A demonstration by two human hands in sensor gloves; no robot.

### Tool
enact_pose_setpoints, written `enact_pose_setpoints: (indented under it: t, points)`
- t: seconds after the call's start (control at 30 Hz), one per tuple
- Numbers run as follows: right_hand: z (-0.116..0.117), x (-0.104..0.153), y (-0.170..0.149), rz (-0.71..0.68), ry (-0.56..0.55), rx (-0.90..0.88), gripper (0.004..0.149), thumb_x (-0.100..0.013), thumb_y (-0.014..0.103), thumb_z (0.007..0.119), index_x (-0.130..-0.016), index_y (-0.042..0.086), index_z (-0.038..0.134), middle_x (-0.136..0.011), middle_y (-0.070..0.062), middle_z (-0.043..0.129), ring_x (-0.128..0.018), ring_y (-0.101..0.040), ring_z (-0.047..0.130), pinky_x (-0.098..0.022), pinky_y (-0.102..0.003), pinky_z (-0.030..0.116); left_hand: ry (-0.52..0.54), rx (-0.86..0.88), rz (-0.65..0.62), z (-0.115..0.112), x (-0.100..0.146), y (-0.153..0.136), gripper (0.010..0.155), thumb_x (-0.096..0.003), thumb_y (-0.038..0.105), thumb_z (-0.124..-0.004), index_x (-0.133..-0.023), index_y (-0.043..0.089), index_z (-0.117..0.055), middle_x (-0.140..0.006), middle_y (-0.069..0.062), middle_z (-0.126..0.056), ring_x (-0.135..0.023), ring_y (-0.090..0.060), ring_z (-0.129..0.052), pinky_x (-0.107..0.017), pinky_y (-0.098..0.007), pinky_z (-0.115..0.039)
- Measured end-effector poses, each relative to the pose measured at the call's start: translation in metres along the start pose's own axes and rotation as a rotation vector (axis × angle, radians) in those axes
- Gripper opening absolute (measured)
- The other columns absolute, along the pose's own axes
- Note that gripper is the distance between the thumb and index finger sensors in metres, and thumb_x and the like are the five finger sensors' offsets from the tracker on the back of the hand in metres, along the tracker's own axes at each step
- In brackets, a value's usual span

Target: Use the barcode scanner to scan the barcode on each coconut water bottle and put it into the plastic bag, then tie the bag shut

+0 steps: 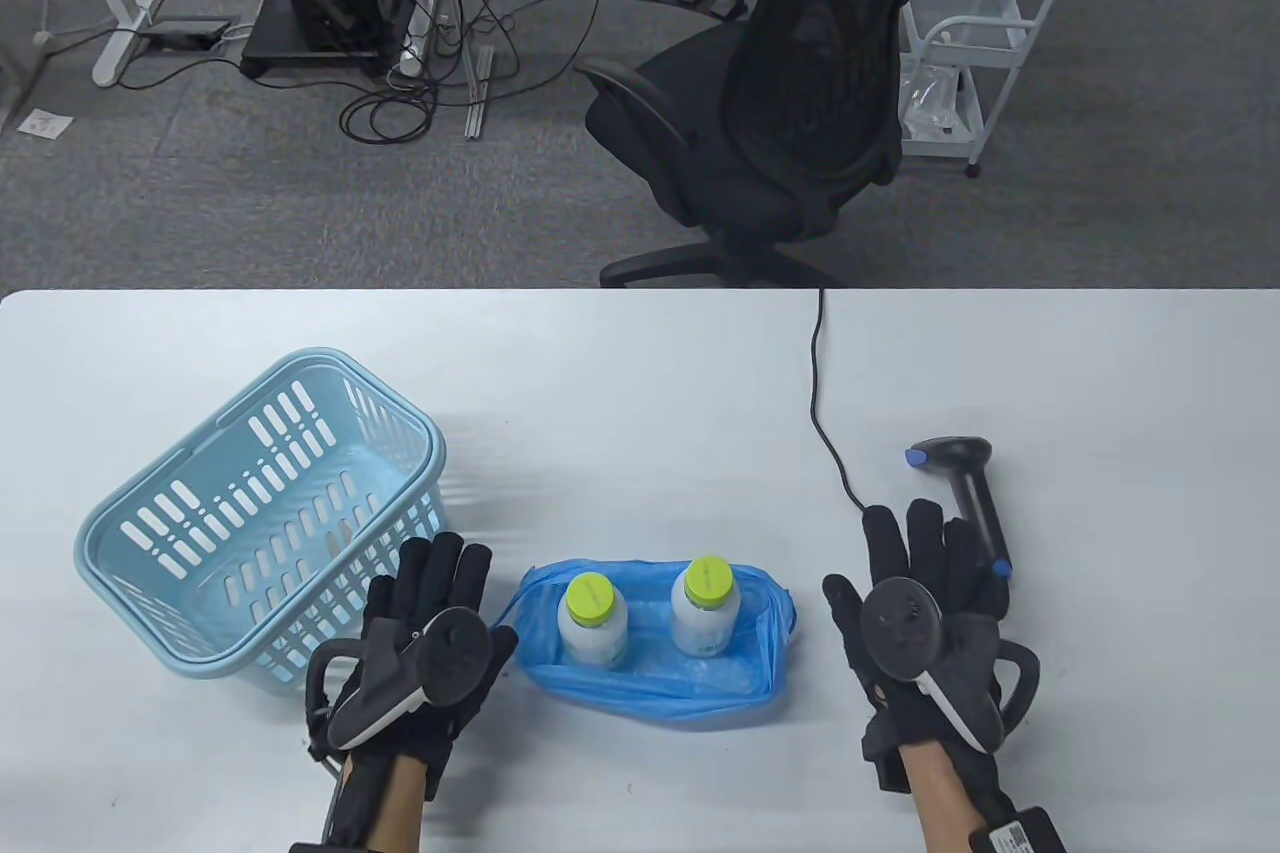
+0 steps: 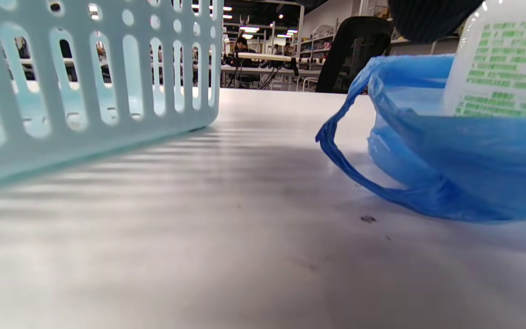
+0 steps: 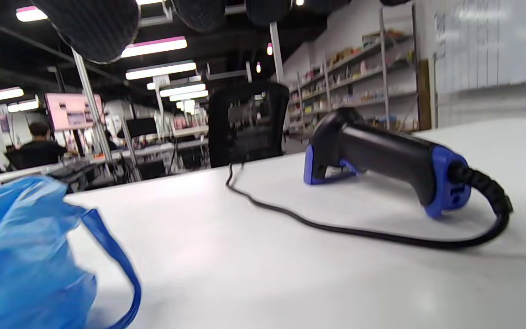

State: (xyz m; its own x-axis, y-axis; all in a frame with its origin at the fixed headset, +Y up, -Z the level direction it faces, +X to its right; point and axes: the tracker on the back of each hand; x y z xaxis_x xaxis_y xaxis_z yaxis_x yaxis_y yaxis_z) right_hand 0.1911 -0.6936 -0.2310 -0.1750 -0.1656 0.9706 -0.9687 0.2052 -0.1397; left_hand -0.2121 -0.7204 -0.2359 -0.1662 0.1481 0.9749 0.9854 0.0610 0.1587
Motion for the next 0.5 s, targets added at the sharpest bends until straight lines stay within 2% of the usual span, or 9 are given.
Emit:
enact_pose_setpoints:
  t: [0.13, 0.3, 0.4, 0.5]
  points:
    - [0.019, -0.002, -0.003, -0.015, 0.113, 0.009, 0.069, -0.054, 0.054, 0.070, -0.112, 0.025, 0.045, -0.121, -0.012, 0.041, -0.111, -0.047, 0.037, -0.075, -0.069, 0.042, -0.096, 0.017, 0.023, -0.015, -0.009, -0.006, 0.080, -0.0660, 0.052, -0.070, -0.125, 0.020, -0.027, -0.131, -0.009, -0.014, -0.120, -0.042, -0.015, -0.081, -0.066, -0.027]
    - [0.051, -0.007, -0.002, -0.075, 0.360, -0.009, 0.076, -0.053, 0.056, 0.071, -0.113, 0.023, 0.038, -0.121, -0.015, 0.036, -0.110, -0.049, 0.032, -0.075, -0.069, 0.040, -0.238, 0.115, -0.004, -0.035, -0.016, -0.014, 0.080, -0.0658, 0.050, -0.073, -0.125, 0.019, -0.030, -0.131, -0.010, -0.011, -0.118, -0.043, -0.011, -0.080, -0.067, -0.022]
    - [0.066, -0.009, 0.003, -0.122, 0.454, -0.006, 0.079, -0.052, 0.057, 0.071, -0.113, 0.021, 0.036, -0.121, -0.016, 0.032, -0.110, -0.049, 0.029, -0.075, -0.070, 0.037, -0.239, 0.192, 0.001, -0.042, -0.019, -0.020, 0.078, -0.0658, 0.052, -0.072, -0.125, 0.020, -0.032, -0.131, -0.012, -0.012, -0.118, -0.044, -0.010, -0.079, -0.067, -0.020]
    - [0.078, -0.010, 0.008, -0.134, 0.528, -0.036, 0.081, -0.051, 0.057, 0.072, -0.113, 0.020, 0.034, -0.121, -0.018, 0.028, -0.108, -0.051, 0.026, -0.074, -0.071, 0.035, -0.205, 0.304, -0.006, -0.047, -0.022, -0.024, 0.073, -0.0651, 0.055, -0.071, -0.124, 0.023, -0.043, -0.131, -0.013, -0.015, -0.117, -0.045, -0.012, -0.079, -0.066, -0.020]
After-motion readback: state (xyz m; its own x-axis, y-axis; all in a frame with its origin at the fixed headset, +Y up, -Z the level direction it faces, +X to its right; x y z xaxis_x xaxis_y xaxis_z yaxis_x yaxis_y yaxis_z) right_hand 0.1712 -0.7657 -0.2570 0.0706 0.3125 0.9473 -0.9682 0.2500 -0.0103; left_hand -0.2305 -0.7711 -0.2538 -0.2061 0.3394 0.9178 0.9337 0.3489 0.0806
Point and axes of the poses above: the tracker on the back of each hand, its own y axis roughly to the thumb side, its own x axis roughly from the fingertips to the wrist, z = x × y
